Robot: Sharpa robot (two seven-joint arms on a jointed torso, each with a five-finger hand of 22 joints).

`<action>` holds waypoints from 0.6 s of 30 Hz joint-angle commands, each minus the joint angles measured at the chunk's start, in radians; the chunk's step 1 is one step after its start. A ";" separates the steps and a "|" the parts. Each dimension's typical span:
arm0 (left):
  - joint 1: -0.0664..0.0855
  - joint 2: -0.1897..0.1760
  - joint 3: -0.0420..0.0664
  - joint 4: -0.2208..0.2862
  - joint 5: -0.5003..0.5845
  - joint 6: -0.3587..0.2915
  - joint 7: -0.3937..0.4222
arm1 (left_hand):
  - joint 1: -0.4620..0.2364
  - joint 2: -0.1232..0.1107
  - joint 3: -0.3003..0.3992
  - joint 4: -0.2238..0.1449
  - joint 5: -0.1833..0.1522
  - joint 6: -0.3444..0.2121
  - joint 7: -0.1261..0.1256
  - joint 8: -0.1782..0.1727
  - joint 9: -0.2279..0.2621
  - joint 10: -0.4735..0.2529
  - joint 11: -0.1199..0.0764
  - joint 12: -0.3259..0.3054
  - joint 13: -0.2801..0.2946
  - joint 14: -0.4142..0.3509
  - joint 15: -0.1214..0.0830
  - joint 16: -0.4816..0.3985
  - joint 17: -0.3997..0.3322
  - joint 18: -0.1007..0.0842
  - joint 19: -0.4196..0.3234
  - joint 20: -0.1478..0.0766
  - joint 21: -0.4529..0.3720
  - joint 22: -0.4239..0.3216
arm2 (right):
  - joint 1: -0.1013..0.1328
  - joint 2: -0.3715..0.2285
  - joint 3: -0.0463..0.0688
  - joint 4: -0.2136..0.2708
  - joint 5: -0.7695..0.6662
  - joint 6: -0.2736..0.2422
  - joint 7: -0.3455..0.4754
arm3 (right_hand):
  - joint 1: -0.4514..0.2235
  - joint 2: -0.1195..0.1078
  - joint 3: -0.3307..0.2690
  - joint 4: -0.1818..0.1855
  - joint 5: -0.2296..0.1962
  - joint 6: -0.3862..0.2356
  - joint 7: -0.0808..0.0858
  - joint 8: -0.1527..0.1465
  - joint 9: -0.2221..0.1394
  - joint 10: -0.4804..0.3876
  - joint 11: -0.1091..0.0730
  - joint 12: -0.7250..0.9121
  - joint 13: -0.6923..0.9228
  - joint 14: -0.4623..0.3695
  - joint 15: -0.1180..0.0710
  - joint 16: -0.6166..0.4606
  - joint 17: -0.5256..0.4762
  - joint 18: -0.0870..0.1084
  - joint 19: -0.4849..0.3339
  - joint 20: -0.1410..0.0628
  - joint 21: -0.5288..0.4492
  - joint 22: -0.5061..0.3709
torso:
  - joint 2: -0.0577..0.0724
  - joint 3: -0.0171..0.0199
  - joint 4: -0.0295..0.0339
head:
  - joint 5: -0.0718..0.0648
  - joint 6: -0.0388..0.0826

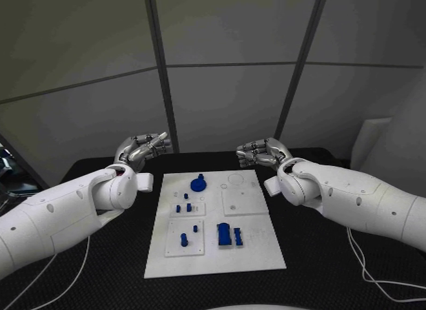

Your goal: Assemble the parts on the task board

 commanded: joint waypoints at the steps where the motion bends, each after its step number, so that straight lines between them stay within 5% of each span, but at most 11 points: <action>1: -0.002 0.031 0.001 -0.046 0.052 -0.030 0.066 | 0.005 0.003 -0.033 0.001 0.002 -0.015 -0.009 -0.023 -0.001 -0.029 0.011 -0.044 -0.001 -0.024 0.013 -0.063 -0.008 -0.004 -0.040 0.008 -0.003 -0.055 | 0.002 0.037 0.001 -0.063 0.096 0.097 0.128 | -0.018 0.011 -0.021 -0.019 -0.001 -0.004 0.005 -0.002 -0.049 -0.012 0.009 -0.004 -0.062 0.017 0.012 -0.052 -0.061 0.005 0.015 0.012 -0.047 -0.060 | -0.014 -0.0004 -0.0017 | 0.009 0.014; 6: -0.005 0.063 0.001 -0.080 0.054 -0.051 0.074 | 0.013 0.019 -0.074 -0.003 0.003 -0.021 -0.006 -0.034 -0.002 -0.061 0.005 -0.073 -0.002 -0.025 0.017 -0.115 -0.008 -0.005 -0.089 0.010 -0.004 -0.138 | 0.002 0.064 0.001 -0.112 0.095 0.115 0.143 | -0.030 0.025 -0.034 -0.039 0.009 0.002 0.026 -0.002 -0.085 -0.021 0.014 -0.008 -0.102 0.058 0.013 -0.076 -0.103 0.006 0.039 0.008 -0.049 -0.105 | -0.012 0.0023 -0.0014 | 0.020 0.017; 7: -0.006 0.058 0.000 -0.075 0.029 -0.022 0.029 | -0.404 0.088 -0.122 -0.034 -0.034 -0.299 -0.058 -0.098 -0.066 -0.349 -0.047 -0.134 -0.063 -0.290 -0.035 -0.143 -0.071 -0.056 -0.261 -0.077 -0.064 -0.262 | 0.000 0.060 0.000 -0.103 0.057 0.061 0.079 | -0.458 0.025 -0.091 -0.078 -0.035 -0.287 -0.037 -0.065 -0.129 -0.346 -0.030 -0.069 -0.167 -0.282 -0.022 -0.148 -0.139 -0.054 -0.273 -0.061 -0.111 -0.170 | -0.010 0.0002 -0.0009 | 0.015 0.016; 8: -0.006 0.058 0.000 -0.074 0.029 -0.023 0.029 | -0.406 0.088 -0.125 -0.036 -0.034 -0.306 -0.057 -0.098 -0.066 -0.357 -0.048 -0.134 -0.063 -0.295 -0.035 -0.147 -0.071 -0.056 -0.264 -0.080 -0.064 -0.269 | 0.000 0.060 0.000 -0.102 0.058 0.060 0.079 | -0.462 0.025 -0.091 -0.079 -0.035 -0.288 -0.036 -0.065 -0.132 -0.347 -0.029 -0.069 -0.167 -0.282 -0.022 -0.148 -0.143 -0.054 -0.273 -0.061 -0.111 -0.174 | -0.010 0.0003 -0.0008 | 0.015 0.017; 9: -0.005 0.057 -0.001 -0.071 0.029 -0.026 0.029 | -0.430 0.088 -0.128 -0.106 -0.034 -0.325 -0.060 -0.098 -0.066 -0.376 -0.051 -0.134 -0.063 -0.313 -0.038 -0.220 -0.071 -0.056 -0.276 -0.085 -0.064 -0.279 | 0.000 0.058 -0.001 -0.099 0.060 0.057 0.080 | -0.490 0.025 -0.091 -0.083 -0.035 -0.304 -0.037 -0.065 -0.136 -0.370 -0.032 -0.069 -0.167 -0.300 -0.024 -0.148 -0.146 -0.054 -0.289 -0.066 -0.111 -0.179 | -0.009 0.0006 -0.0007 | 0.015 0.018; 12: -0.005 0.050 -0.004 -0.050 0.025 -0.046 0.032 | -0.525 0.088 -0.143 -0.106 -0.042 -0.388 -0.072 -0.098 -0.066 -0.441 -0.063 -0.134 -0.063 -0.373 -0.050 -0.220 -0.071 -0.056 -0.316 -0.104 -0.064 -0.308 | 0.001 0.050 -0.003 -0.078 0.073 0.038 0.089 | -0.591 0.025 -0.091 -0.094 -0.045 -0.370 -0.051 -0.065 -0.147 -0.446 -0.044 -0.069 -0.167 -0.379 -0.032 -0.148 -0.155 -0.055 -0.360 -0.082 -0.111 -0.195 | 0.000 0.0026 0.0002 | 0.020 0.029; 13: -0.005 0.046 -0.005 -0.039 0.023 -0.056 0.033 | -0.558 0.088 -0.146 -0.106 -0.115 -0.410 -0.076 -0.098 -0.066 -0.464 -0.067 -0.134 -0.063 -0.394 -0.054 -0.220 -0.071 -0.057 -0.330 -0.111 -0.064 -0.319 | 0.001 0.045 -0.005 -0.067 0.081 0.028 0.093 | -0.625 0.025 -0.091 -0.097 -0.049 -0.393 -0.055 -0.065 -0.151 -0.472 -0.048 -0.069 -0.167 -0.405 -0.104 -0.148 -0.158 -0.061 -0.385 -0.087 -0.111 -0.200 | 0.004 0.0036 0.0007 | 0.023 0.034; 14: -0.005 0.042 -0.007 -0.026 0.021 -0.069 0.034 | -0.589 0.088 -0.149 -0.106 -0.115 -0.432 -0.080 -0.098 -0.066 -0.486 -0.071 -0.134 -0.063 -0.415 -0.058 -0.220 -0.071 -0.064 -0.343 -0.117 -0.064 -0.328 | 0.002 0.040 -0.007 -0.054 0.089 0.016 0.098 | -0.656 0.025 -0.091 -0.100 -0.052 -0.413 -0.059 -0.065 -0.154 -0.495 -0.051 -0.069 -0.167 -0.429 -0.104 -0.148 -0.161 -0.067 -0.407 -0.092 -0.111 -0.205 | 0.010 0.0049 0.0013 | 0.026 0.041; 15: -0.004 0.037 -0.009 -0.010 0.019 -0.084 0.036 | -0.620 0.088 -0.154 -0.106 -0.115 -0.452 -0.083 -0.098 -0.066 -0.508 -0.075 -0.134 -0.063 -0.434 -0.061 -0.220 -0.071 -0.105 -0.355 -0.123 -0.064 -0.338 | 0.003 0.034 -0.009 -0.038 0.100 0.002 0.105 | -0.689 0.025 -0.091 -0.103 -0.055 -0.436 -0.064 -0.065 -0.158 -0.521 -0.054 -0.069 -0.167 -0.455 -0.104 -0.148 -0.164 -0.071 -0.431 -0.097 -0.111 -0.210 | 0.016 0.0064 0.0019 | 0.029 0.049; 17: -0.004 0.021 -0.015 0.036 0.011 -0.128 0.042 | -0.696 0.088 -0.164 -0.106 -0.115 -0.504 -0.093 -0.098 -0.066 -0.560 -0.084 -0.134 -0.063 -0.483 -0.071 -0.220 -0.071 -0.105 -0.388 -0.139 -0.064 -0.361 | 0.004 0.014 -0.015 0.009 0.131 -0.041 0.124 | -0.770 0.025 -0.091 -0.110 -0.131 -0.489 -0.075 -0.065 -0.166 -0.582 -0.063 -0.069 -0.167 -0.518 -0.104 -0.148 -0.234 -0.082 -0.488 -0.110 -0.111 -0.223 | 0.034 0.0107 0.0039 | 0.039 0.071; 18: -0.003 0.017 -0.017 0.048 0.009 -0.139 0.043 | -0.706 0.088 -0.165 -0.106 -0.115 -0.511 -0.094 -0.098 -0.066 -0.567 -0.086 -0.134 -0.063 -0.489 -0.072 -0.220 -0.071 -0.105 -0.392 -0.142 -0.064 -0.364 | 0.005 0.010 -0.017 0.020 0.138 -0.051 0.129 | -0.776 0.025 -0.091 -0.110 -0.131 -0.494 -0.076 -0.065 -0.167 -0.587 -0.064 -0.069 -0.167 -0.523 -0.104 -0.148 -0.234 -0.082 -0.493 -0.111 -0.111 -0.224 | 0.038 0.0116 0.0043 | 0.041 0.075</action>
